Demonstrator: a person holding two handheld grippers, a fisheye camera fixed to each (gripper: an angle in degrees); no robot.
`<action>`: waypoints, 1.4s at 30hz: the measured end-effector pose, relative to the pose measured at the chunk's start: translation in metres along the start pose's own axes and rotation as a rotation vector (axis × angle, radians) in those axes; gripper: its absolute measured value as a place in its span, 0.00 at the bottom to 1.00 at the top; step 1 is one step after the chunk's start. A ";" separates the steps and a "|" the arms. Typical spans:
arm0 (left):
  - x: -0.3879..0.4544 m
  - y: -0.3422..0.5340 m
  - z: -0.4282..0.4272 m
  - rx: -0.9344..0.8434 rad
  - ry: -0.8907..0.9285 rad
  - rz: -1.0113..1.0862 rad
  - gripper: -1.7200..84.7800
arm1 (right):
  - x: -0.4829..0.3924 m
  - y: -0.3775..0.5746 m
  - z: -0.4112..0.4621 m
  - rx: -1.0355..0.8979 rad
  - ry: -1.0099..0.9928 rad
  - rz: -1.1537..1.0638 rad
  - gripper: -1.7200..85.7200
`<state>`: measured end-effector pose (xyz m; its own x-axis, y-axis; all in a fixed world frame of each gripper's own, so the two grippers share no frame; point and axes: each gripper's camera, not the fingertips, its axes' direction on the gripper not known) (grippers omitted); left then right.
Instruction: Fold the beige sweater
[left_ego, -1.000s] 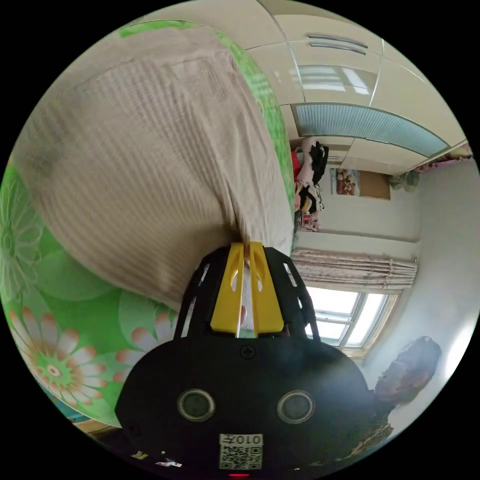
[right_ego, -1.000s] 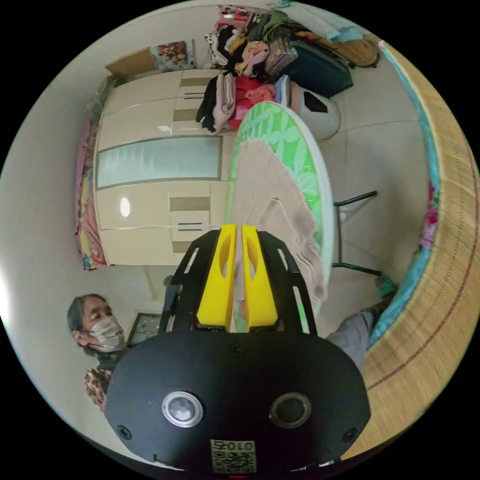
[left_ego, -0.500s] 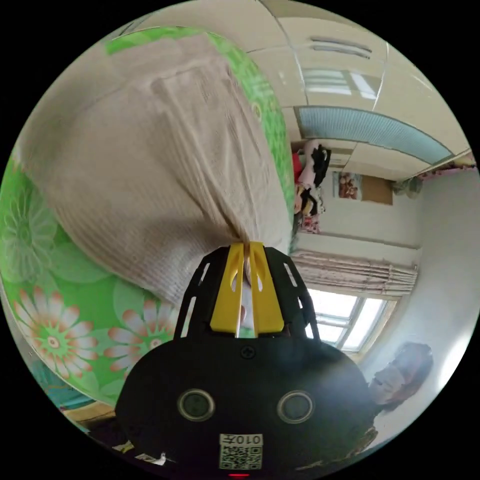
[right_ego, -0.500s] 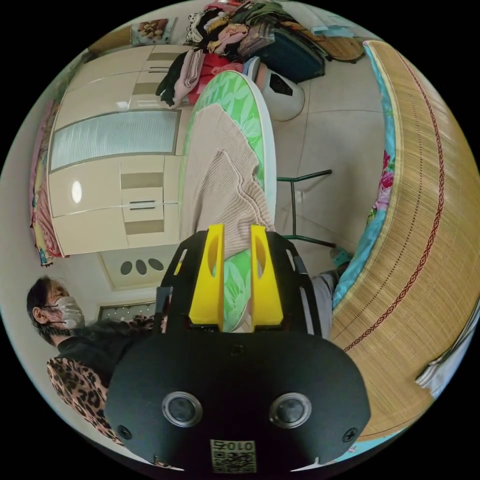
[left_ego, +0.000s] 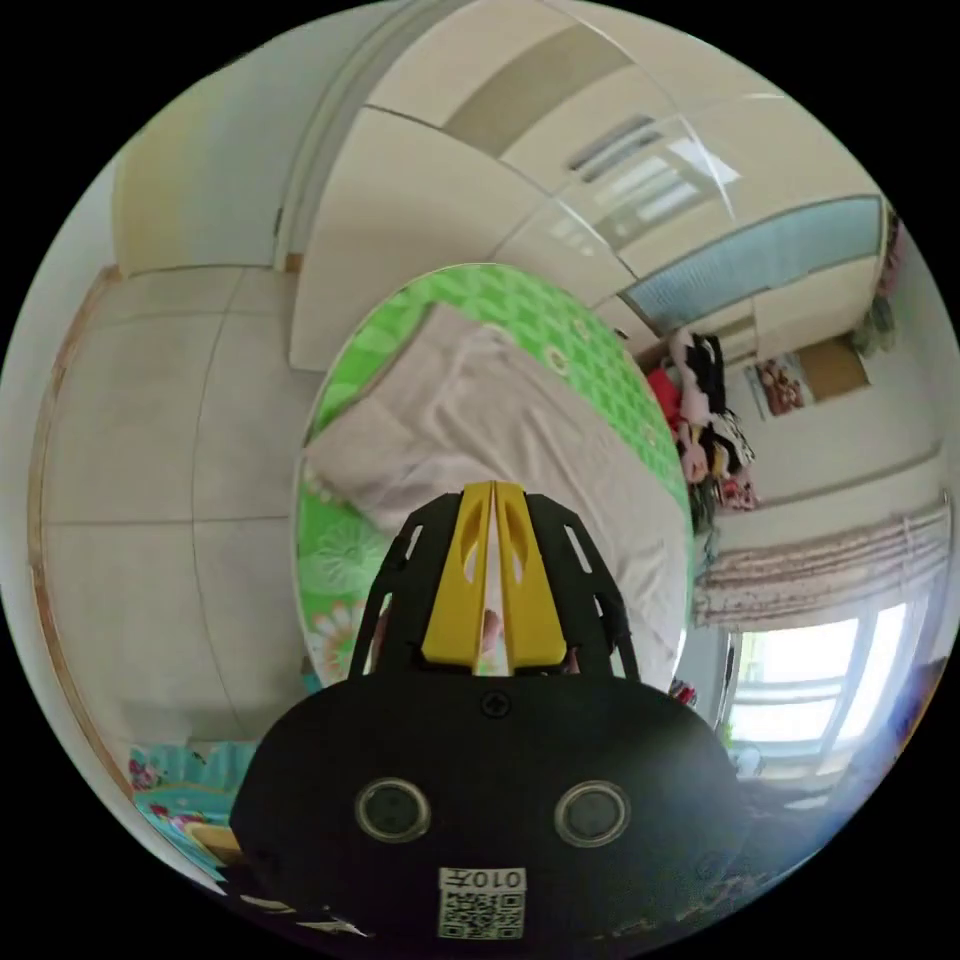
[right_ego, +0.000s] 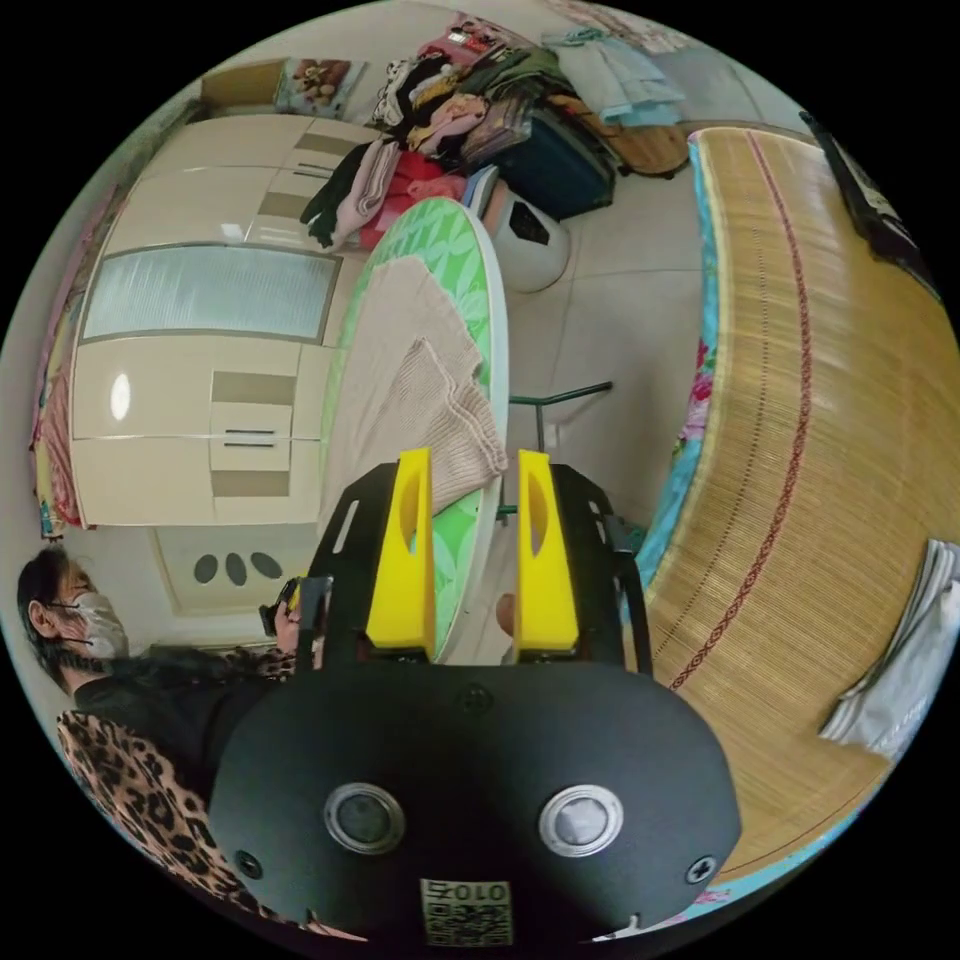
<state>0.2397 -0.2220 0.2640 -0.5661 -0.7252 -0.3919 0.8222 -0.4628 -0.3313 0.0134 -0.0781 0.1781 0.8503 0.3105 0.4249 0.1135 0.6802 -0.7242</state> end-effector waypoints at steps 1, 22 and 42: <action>-0.015 0.008 0.004 0.023 -0.040 -0.055 0.04 | -0.007 -0.003 -0.001 -0.002 0.041 0.001 0.18; 0.002 0.011 0.060 -0.108 -0.176 0.013 0.02 | -0.133 -0.119 0.018 -0.229 0.226 -0.128 0.09; 0.277 -0.102 0.223 -0.275 0.201 0.974 0.05 | -0.375 -0.519 0.102 -0.338 0.009 -0.720 0.18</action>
<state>0.0123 -0.4892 0.3812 0.3179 -0.6131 -0.7232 0.9020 0.4307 0.0313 -0.4166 -0.4802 0.4501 0.5123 -0.1352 0.8481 0.7857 0.4726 -0.3992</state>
